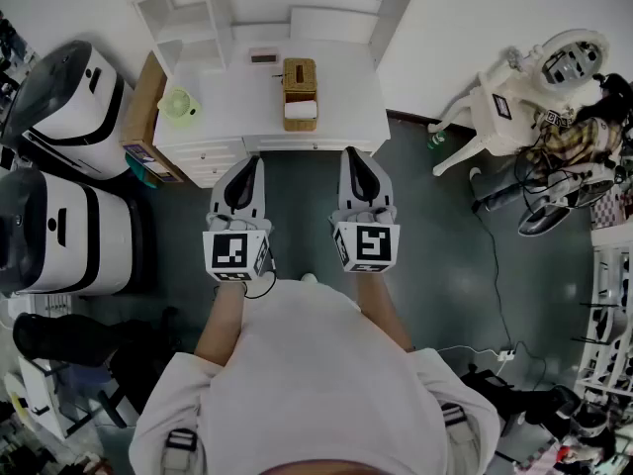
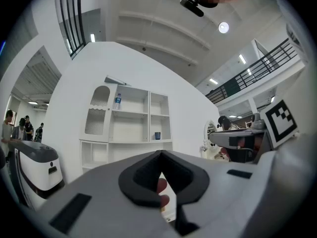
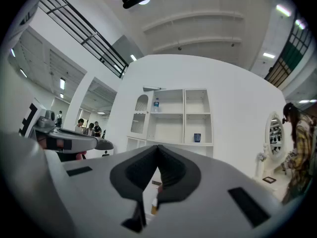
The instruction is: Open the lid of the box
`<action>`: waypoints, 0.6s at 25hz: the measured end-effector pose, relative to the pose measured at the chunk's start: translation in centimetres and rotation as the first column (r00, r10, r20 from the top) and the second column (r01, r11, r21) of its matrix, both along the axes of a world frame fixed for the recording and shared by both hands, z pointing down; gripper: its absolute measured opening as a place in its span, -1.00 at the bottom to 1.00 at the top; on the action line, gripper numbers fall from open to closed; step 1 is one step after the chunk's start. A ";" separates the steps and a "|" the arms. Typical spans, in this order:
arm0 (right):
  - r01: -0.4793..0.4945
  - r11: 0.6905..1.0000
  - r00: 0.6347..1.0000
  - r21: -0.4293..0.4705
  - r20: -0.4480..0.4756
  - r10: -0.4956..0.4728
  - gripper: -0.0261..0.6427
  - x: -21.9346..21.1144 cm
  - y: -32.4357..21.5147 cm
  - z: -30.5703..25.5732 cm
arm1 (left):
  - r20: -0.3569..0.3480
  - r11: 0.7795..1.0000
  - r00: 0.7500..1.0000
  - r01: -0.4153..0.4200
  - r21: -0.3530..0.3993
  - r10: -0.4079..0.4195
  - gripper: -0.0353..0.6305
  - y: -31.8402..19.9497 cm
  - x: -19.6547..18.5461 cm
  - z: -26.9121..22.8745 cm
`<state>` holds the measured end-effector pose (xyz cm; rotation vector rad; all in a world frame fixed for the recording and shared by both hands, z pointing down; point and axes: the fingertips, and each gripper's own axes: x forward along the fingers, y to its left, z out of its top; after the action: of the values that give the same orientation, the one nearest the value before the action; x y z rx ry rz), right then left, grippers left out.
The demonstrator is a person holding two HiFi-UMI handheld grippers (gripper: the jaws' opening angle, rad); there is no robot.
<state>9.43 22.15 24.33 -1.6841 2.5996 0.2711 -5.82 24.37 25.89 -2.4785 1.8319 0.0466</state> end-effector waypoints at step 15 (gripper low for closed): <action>0.039 0.999 0.999 0.011 0.004 -0.039 -0.94 1.9 -2.4 -0.2 | -0.004 0.999 0.999 0.037 -0.011 -0.037 -0.91 -2.4 2.0 0.5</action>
<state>11.38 19.79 24.17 -1.6264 2.6200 0.2793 -3.83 22.02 26.43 -2.4530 1.8837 0.0396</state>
